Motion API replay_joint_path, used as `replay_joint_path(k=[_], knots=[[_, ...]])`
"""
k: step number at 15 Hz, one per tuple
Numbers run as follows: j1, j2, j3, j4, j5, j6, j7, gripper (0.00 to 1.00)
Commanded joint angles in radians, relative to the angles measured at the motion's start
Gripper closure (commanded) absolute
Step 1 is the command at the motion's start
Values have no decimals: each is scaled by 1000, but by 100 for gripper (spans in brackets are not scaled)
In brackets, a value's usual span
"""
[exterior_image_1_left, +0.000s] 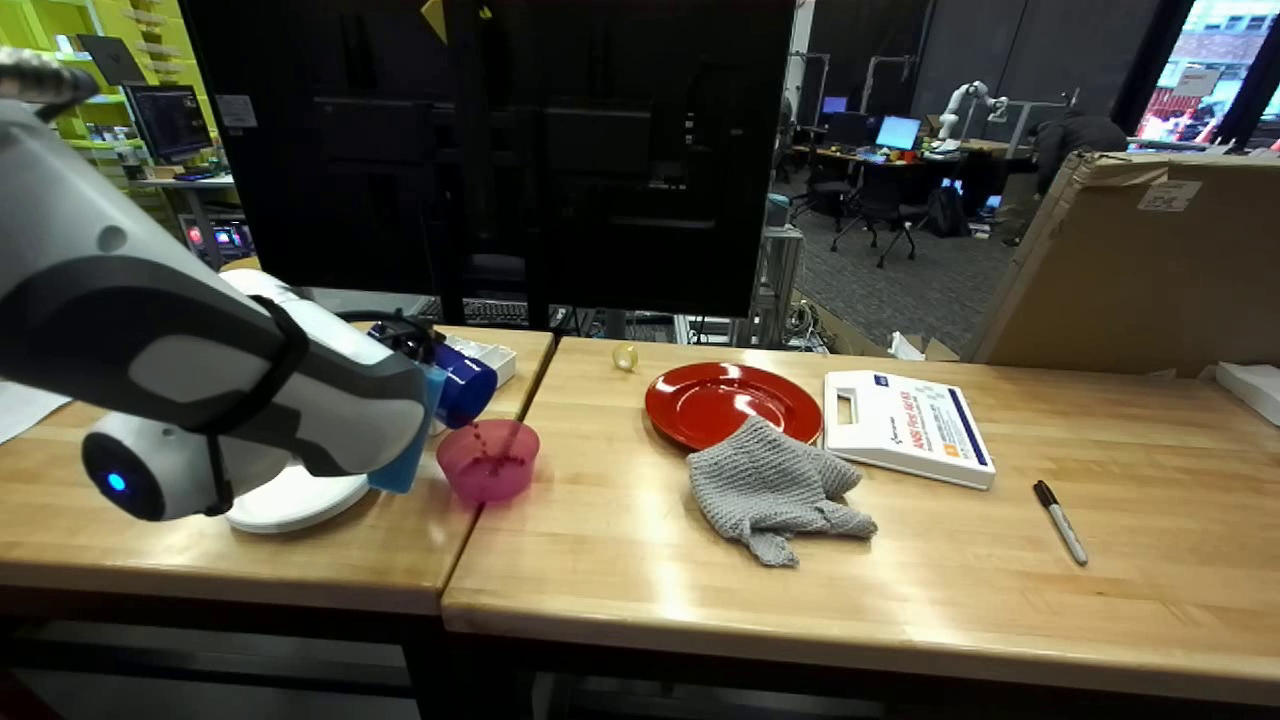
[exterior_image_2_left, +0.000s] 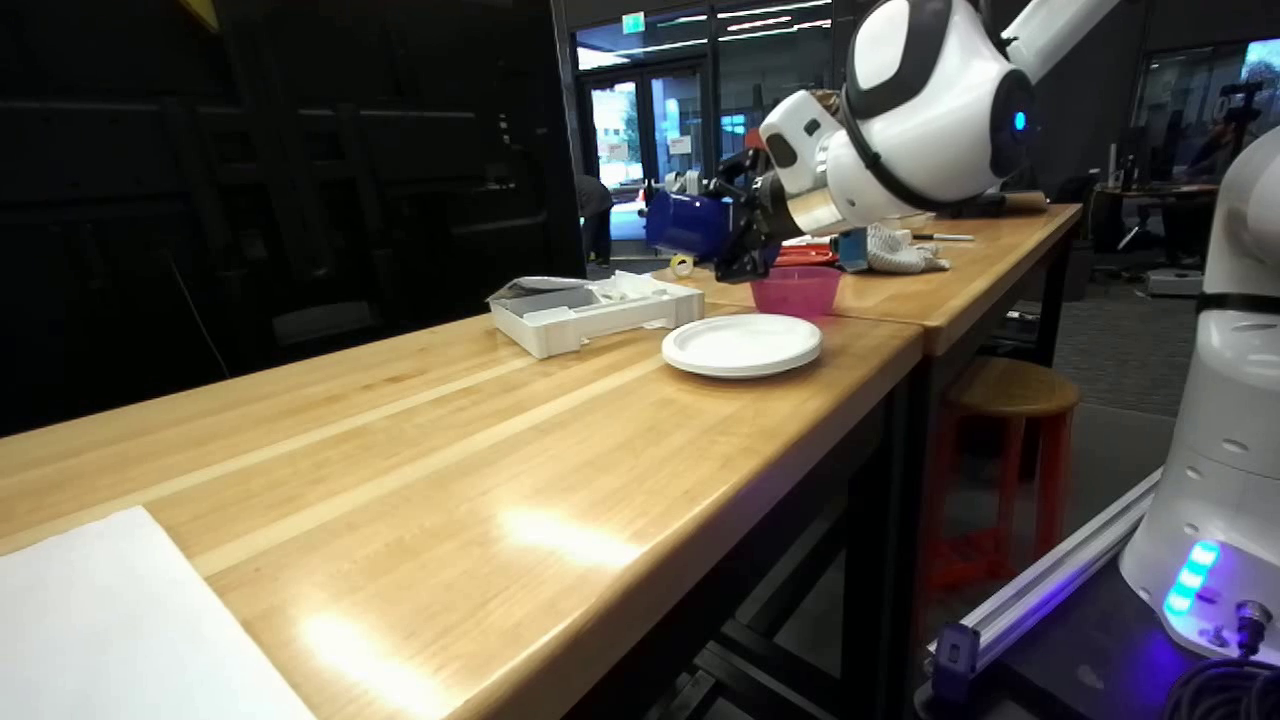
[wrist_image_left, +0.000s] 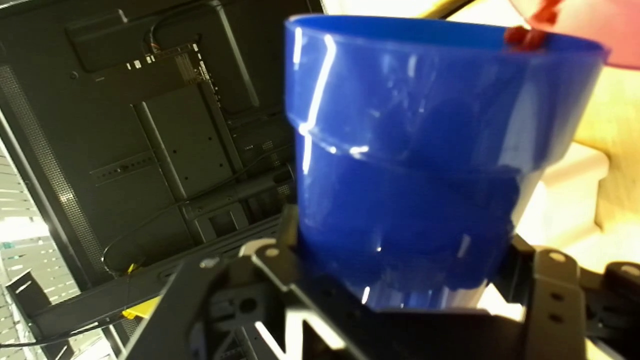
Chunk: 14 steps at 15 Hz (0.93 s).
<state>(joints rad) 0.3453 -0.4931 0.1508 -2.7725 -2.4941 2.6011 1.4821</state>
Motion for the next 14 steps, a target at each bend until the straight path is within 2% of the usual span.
replay_joint_path(k=[1,8,14], knots=[[-16,-23,0,0,-63,21,78,42],[-19,-22,1,0,-117,16,158,42],[-37,-23,5,0,-115,21,169,42]])
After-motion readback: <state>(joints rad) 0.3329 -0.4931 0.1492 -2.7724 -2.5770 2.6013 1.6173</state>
